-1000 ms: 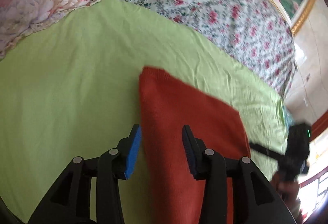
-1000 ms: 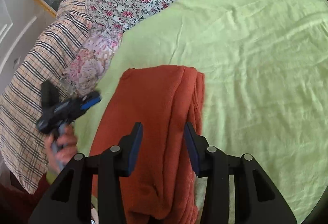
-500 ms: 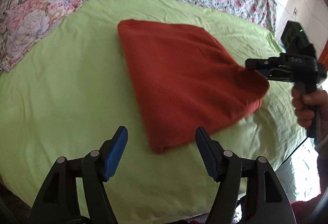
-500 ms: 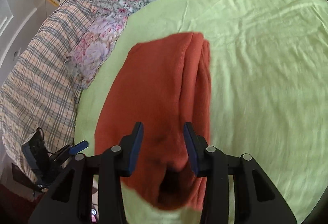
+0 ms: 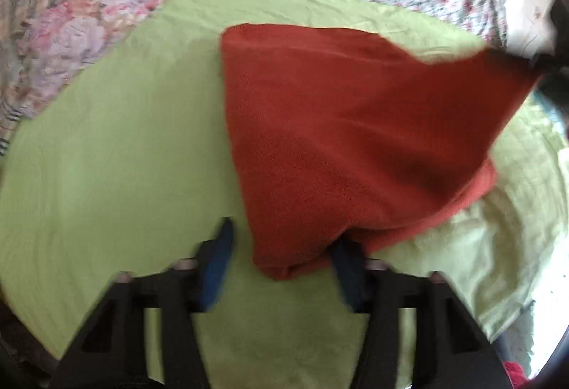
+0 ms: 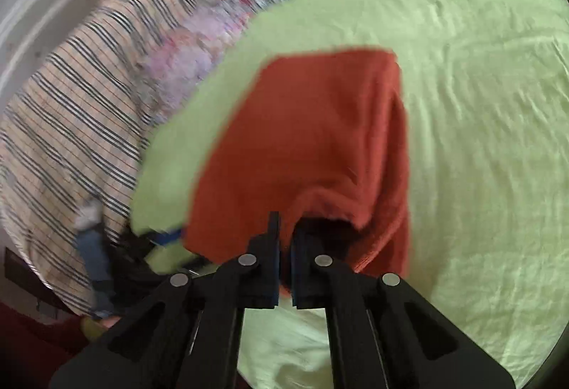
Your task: Fold small clothes
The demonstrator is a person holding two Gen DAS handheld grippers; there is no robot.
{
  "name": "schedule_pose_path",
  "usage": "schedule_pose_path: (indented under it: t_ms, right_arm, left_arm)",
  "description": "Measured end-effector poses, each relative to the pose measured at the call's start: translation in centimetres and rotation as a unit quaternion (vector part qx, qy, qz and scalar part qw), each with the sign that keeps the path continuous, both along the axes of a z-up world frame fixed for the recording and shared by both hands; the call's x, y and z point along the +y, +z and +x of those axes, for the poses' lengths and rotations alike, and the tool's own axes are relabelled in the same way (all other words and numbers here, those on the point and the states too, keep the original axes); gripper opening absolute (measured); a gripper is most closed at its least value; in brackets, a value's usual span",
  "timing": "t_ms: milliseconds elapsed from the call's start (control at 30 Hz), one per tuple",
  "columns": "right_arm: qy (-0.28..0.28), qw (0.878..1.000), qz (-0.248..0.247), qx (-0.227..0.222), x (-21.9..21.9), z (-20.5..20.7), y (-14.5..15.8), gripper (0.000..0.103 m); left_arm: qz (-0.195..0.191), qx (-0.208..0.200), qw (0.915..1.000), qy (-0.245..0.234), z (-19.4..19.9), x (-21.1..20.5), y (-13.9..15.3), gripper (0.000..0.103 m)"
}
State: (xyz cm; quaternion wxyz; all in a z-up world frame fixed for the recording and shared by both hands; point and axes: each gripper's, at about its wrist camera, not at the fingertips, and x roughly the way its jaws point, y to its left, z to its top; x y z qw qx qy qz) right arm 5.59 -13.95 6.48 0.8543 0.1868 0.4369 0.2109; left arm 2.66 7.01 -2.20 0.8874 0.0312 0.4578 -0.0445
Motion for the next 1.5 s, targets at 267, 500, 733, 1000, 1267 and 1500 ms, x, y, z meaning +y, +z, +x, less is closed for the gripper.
schedule_pose_path:
  t_ms: [267,500,733,1000,1267,1500]
  right_arm:
    - [-0.049,0.995,-0.088,0.015,-3.5,-1.8,-3.3,0.004]
    - [-0.035,0.989,-0.121,0.075,-4.3,-2.4,-7.8,0.005]
    - [-0.058,0.997,-0.034,0.042,-6.0,0.0,-3.4,0.041]
    - [-0.084,0.992,-0.050,0.075,-5.4,8.9,-5.9,0.039]
    - [-0.101,0.994,-0.036,0.031,-6.1,10.8,-4.6,0.010]
    - [-0.093,0.993,-0.049,0.056,-6.1,10.4,-6.1,0.010]
  left_arm:
    - [-0.051,0.013,0.9981,0.032,0.0,2.0,-0.1,0.015]
    - [-0.123,0.044,0.9901,0.052,0.4,4.1,-0.7,0.015]
    - [-0.108,0.041,0.9921,0.050,0.1,3.6,-0.8,0.013]
    - [-0.110,0.042,0.9918,0.049,0.3,3.7,-1.0,0.013]
    - [-0.116,0.046,0.9917,0.031,0.1,3.8,-0.7,0.012]
    - [-0.145,-0.007,0.9871,-0.069,-2.4,3.7,4.7,0.010]
